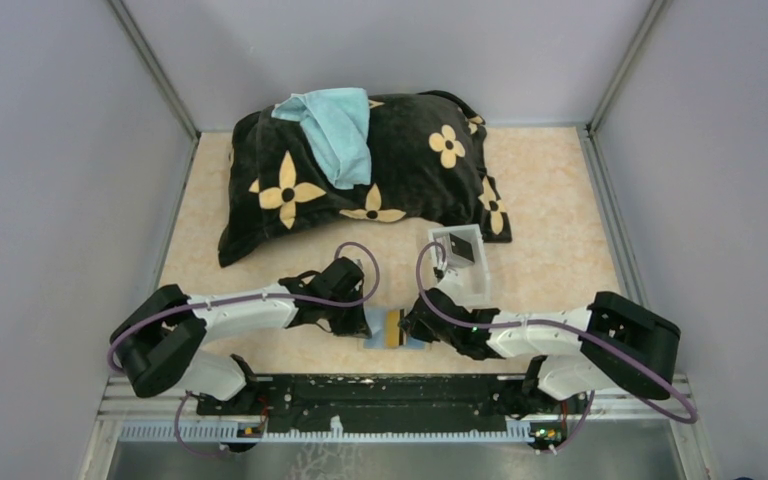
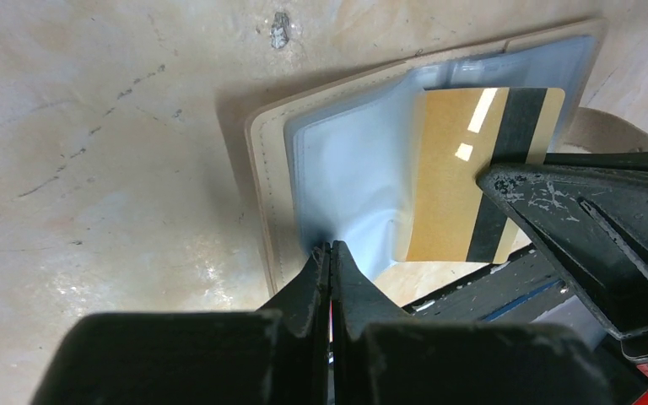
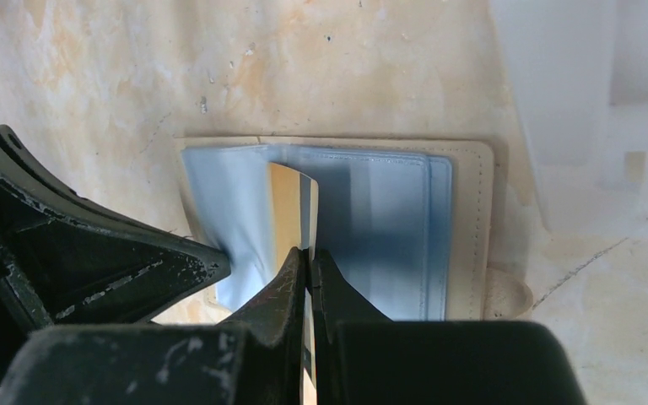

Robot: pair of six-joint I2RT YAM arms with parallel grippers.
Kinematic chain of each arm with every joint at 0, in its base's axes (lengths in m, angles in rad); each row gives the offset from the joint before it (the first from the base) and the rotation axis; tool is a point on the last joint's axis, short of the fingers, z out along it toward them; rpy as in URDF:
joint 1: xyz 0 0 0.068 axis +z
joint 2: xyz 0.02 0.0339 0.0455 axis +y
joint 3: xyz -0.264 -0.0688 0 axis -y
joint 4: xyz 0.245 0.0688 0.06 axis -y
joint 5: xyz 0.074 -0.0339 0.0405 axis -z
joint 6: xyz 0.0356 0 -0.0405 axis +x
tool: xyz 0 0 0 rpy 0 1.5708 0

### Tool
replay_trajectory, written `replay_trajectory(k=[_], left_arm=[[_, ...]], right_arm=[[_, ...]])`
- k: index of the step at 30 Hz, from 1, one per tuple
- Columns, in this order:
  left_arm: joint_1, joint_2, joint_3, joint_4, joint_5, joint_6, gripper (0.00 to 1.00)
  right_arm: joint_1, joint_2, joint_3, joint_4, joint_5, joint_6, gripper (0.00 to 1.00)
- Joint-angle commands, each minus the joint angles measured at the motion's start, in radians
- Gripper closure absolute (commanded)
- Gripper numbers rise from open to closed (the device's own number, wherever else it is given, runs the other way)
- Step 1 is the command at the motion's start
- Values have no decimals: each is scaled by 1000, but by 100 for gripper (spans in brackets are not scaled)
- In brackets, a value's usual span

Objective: Put the credit cards into the card holder
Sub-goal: Insert the credit card into the card holder.

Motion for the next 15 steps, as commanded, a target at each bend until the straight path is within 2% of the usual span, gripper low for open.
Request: replay_trajectory(k=[1, 7, 15], left_arm=[[-25, 106, -71, -198, -134, 11, 100], [-32, 110, -57, -239, -150, 3, 100], [-41, 115, -47, -275, -151, 8, 100]], right_arm=[[35, -11, -65, -48, -44, -7, 100], [35, 2, -96, 39, -41, -13, 100], [35, 103, -92, 135, -49, -20, 100]])
